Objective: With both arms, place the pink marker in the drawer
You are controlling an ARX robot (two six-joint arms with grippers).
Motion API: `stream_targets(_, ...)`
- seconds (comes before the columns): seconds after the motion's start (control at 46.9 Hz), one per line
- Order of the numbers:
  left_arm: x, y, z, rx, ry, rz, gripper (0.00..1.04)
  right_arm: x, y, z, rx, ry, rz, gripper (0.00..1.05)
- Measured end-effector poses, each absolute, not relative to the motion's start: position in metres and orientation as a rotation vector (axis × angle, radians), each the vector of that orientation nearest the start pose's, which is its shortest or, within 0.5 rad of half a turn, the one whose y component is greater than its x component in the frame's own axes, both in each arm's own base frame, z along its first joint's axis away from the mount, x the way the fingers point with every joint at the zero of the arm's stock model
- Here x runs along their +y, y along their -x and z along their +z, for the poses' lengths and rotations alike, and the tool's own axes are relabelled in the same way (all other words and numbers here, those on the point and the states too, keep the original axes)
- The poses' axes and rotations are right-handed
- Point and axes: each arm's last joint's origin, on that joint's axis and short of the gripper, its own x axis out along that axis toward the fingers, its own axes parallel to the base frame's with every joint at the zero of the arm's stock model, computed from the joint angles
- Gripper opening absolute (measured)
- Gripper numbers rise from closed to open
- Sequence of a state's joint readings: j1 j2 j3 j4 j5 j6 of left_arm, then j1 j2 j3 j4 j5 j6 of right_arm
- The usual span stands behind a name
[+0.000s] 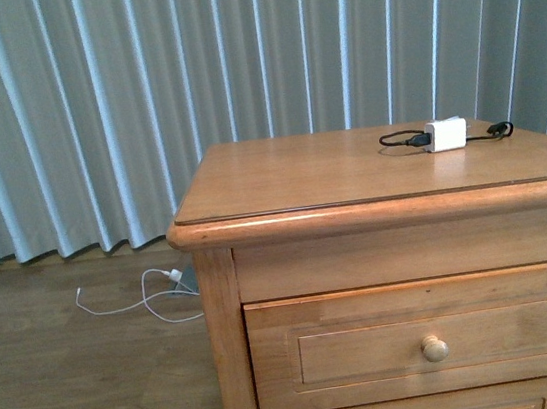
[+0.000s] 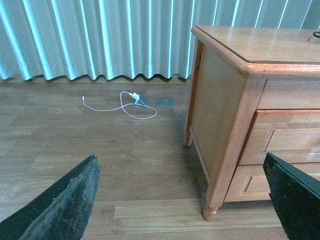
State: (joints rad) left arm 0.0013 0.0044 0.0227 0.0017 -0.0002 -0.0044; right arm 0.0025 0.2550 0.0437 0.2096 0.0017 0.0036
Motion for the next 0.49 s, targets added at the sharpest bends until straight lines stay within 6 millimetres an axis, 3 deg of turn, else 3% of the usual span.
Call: stream_targets(0.49,0.000,-0.097,0.171,-0.019,0.004,0.001,0.99,0.000,-0.098,0.165,-0.004,-0.003,0.001,0.01)
